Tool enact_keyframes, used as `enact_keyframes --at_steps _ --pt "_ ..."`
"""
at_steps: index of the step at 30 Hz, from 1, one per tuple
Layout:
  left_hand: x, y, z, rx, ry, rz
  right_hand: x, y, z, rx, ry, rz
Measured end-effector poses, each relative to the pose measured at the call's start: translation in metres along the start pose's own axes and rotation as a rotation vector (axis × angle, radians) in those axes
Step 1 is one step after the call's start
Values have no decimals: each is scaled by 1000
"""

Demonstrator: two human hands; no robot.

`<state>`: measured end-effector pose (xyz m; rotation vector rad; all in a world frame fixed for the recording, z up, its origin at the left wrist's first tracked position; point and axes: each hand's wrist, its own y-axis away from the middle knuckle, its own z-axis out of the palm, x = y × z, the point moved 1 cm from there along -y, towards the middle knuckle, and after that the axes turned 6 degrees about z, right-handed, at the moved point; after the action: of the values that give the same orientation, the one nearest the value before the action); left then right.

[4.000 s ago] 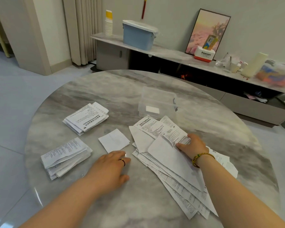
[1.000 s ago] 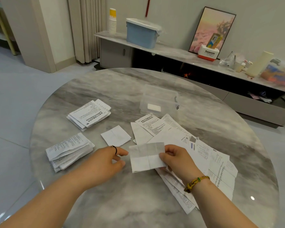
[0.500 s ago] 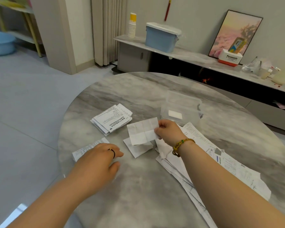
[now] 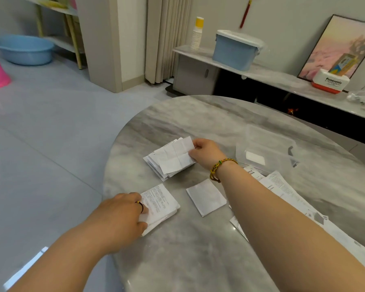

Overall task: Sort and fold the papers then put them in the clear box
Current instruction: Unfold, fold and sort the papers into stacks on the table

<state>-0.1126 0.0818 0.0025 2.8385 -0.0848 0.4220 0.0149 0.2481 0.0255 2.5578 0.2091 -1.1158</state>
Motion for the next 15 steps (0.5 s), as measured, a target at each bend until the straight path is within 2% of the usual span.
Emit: enact_keyframes --at_steps 6,15 --pt "-5 -1 2 -98 50 -4 -2 -12 9 -8 18 11" --pt "-12 0 -4 -76 145 -75 11 24 20 -113 -170 -17"
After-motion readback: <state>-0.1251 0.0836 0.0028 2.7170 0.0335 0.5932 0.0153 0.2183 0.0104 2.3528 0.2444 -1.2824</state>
